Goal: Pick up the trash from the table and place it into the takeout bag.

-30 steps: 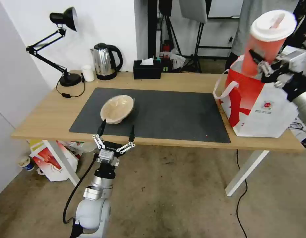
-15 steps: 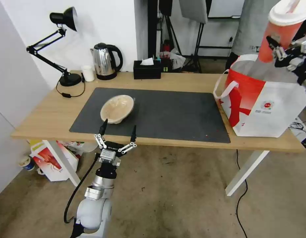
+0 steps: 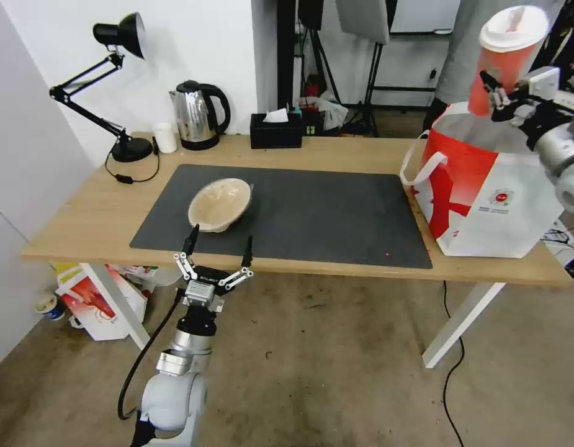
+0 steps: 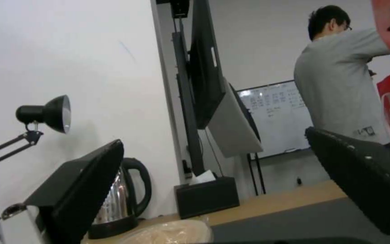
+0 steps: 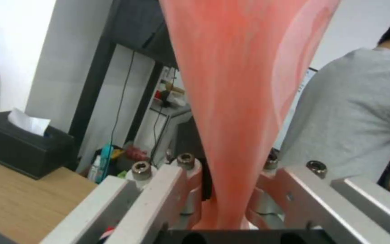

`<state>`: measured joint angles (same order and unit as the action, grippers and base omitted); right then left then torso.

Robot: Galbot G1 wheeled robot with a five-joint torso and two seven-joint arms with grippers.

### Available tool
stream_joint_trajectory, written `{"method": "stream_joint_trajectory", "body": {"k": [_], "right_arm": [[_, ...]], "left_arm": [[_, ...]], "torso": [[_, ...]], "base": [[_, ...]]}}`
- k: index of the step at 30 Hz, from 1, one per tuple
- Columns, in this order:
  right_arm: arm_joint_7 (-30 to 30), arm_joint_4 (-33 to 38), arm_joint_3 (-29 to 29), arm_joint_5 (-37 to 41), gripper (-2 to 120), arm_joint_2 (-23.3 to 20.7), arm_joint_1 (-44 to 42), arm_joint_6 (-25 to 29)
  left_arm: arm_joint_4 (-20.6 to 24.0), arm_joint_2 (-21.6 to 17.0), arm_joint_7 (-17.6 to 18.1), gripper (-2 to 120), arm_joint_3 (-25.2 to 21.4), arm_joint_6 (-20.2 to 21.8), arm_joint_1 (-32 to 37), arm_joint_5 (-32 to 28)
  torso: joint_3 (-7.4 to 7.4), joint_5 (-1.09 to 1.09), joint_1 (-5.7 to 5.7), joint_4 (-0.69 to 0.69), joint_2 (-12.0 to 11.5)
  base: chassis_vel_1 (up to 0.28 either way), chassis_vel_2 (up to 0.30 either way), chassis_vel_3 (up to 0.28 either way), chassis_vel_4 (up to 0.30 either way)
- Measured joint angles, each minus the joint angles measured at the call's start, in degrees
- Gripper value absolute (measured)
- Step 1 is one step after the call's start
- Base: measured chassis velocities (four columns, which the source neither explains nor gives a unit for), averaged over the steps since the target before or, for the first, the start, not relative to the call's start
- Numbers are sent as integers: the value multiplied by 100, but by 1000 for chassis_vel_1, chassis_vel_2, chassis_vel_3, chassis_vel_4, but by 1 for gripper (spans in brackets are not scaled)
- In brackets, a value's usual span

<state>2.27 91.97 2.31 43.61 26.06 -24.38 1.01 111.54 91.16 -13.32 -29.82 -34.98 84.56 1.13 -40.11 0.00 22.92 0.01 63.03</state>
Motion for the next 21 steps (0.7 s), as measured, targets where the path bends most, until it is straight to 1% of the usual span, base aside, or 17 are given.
{"method": "stream_joint_trajectory", "body": {"k": [1, 4, 8, 21], "right_arm": [[0, 0, 0, 0, 6, 0, 0, 0], [2, -350, -244, -86, 6, 210, 297, 2], [1, -504, -341, -121, 6, 280, 412, 3], [42, -804, -293, -291, 5, 295, 430, -3]], "left_arm": [[0, 0, 0, 100, 0, 0, 0, 0], [0, 2, -3, 100, -53, -18, 31, 1], [2, -1, -4, 100, -96, -25, 36, -2], [-9, 2, -14, 100, -92, -26, 25, 0]], "torso": [[0, 0, 0, 0, 0], [0, 0, 0, 0, 0], [0, 0, 0, 0, 0], [1, 0, 0, -1, 0]], "base": [[0, 0, 0, 0], [0, 0, 0, 0], [0, 0, 0, 0], [0, 0, 0, 0]]}}
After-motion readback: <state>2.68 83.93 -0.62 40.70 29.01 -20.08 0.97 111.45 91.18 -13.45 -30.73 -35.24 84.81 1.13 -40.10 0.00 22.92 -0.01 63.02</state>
